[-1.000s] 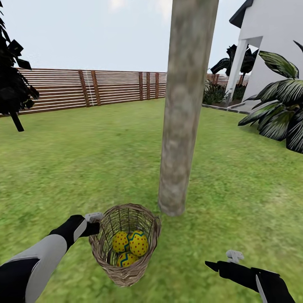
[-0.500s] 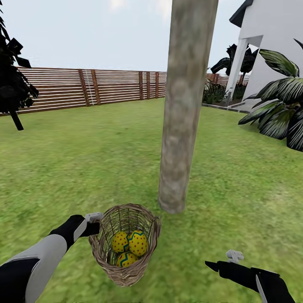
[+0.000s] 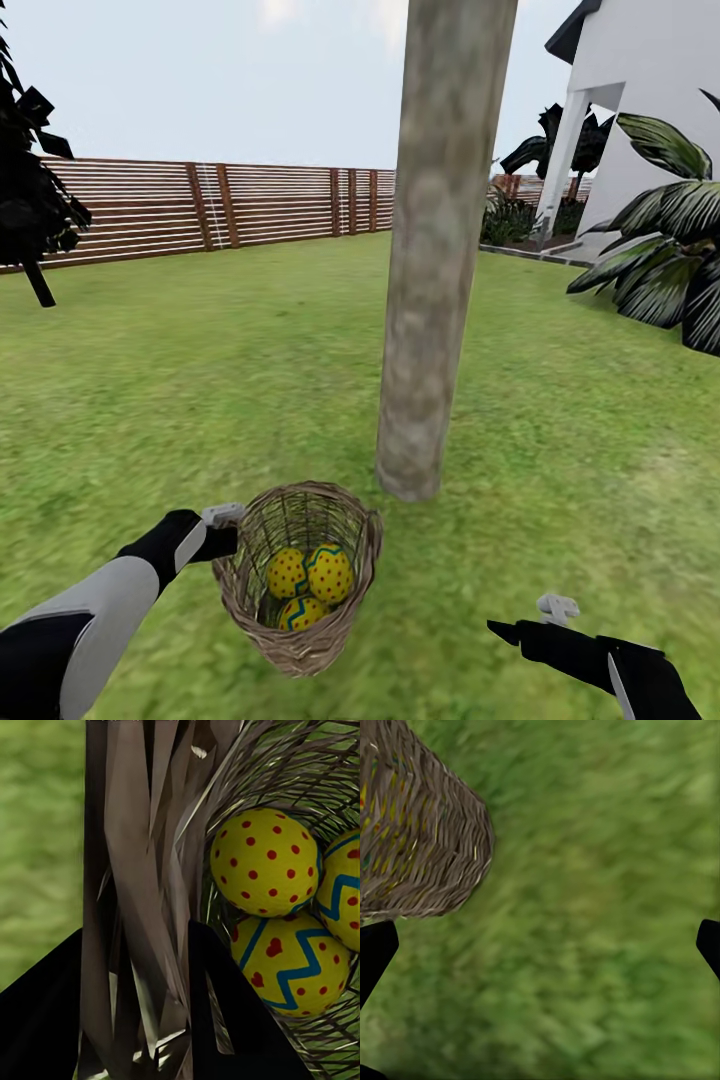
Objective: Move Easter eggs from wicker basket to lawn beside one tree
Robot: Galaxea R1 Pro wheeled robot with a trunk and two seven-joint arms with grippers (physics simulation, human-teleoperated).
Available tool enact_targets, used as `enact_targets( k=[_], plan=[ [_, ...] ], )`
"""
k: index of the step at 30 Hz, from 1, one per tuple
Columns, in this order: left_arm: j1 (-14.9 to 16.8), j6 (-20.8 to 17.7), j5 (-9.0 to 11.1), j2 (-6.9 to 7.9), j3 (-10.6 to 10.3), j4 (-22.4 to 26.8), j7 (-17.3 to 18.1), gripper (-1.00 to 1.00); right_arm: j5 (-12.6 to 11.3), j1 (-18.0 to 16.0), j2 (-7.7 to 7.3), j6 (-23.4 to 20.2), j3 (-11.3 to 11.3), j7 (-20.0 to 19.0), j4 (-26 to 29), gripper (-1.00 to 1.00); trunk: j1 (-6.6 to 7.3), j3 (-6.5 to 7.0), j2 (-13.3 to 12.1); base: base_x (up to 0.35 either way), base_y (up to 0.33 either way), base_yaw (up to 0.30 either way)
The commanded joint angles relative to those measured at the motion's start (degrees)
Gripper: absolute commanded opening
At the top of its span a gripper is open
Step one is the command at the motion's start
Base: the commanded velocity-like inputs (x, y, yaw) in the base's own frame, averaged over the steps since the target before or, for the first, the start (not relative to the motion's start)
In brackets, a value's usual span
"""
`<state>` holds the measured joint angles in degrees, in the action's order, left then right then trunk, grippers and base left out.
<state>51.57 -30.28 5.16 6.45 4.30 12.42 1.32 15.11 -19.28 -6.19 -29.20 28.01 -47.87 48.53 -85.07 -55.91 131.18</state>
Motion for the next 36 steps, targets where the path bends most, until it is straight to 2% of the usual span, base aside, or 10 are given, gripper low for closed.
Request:
enact_targets(
  k=[1,2,3,8,16,17,32,33,36],
  plan=[
    [-0.1,-0.4,-0.4,-0.04,0.2,0.1,0.0,-1.00,0.4,-0.1,0.04,-0.3,0.2,-0.5,0.1,1.00,-0.23,-0.25,0.4,0.000,0.000,0.000],
    [-0.1,-0.3,-0.4,-0.04,0.2,0.1,0.0,-1.00,0.4,-0.1,0.04,-0.3,0.2,-0.5,0.1,1.00,-0.45,-0.43,0.8,0.000,0.000,0.000],
    [-0.2,-0.1,1.1,0.32,0.6,0.3,0.1,-1.00,0.6,-0.4,-0.22,-0.2,0.1,-0.5,-0.2,1.00,-0.42,-0.41,0.8,0.000,0.000,0.000],
    [-0.6,-0.2,1.7,1.77,0.5,1.1,0.1,-1.00,0.6,-0.6,-0.39,-0.2,0.1,-0.5,-1.0,1.00,-0.42,-0.41,0.8,0.000,0.000,0.000],
    [-0.6,-0.2,1.9,1.81,0.4,1.3,0.1,-1.00,0.6,-0.6,-0.40,-0.2,0.1,-0.5,-1.2,1.00,-0.42,-0.41,0.8,0.000,0.000,0.000],
    [-0.6,-0.2,1.1,1.81,0.4,1.3,0.1,-1.00,0.6,-0.6,-0.40,-0.2,0.1,-0.5,-1.2,1.00,-0.42,-0.41,0.8,0.000,0.000,0.000],
    [-0.6,-0.2,1.1,1.80,0.4,1.3,0.1,-1.00,0.6,-0.6,-0.40,-0.2,0.1,-0.5,-1.2,1.00,-0.42,-0.41,0.8,0.000,0.000,0.000],
    [-0.6,-0.2,1.1,1.81,0.4,1.3,0.2,1.00,0.6,-0.6,-0.40,-0.2,0.1,-0.5,-1.2,1.00,-0.42,-0.41,0.8,0.000,0.000,0.000],
    [-0.6,-0.2,1.1,1.81,0.4,1.3,0.2,1.00,0.6,-0.6,-0.40,-0.2,0.1,-0.5,-1.2,1.00,-0.42,-0.41,0.8,0.000,0.000,0.000]
  ],
)
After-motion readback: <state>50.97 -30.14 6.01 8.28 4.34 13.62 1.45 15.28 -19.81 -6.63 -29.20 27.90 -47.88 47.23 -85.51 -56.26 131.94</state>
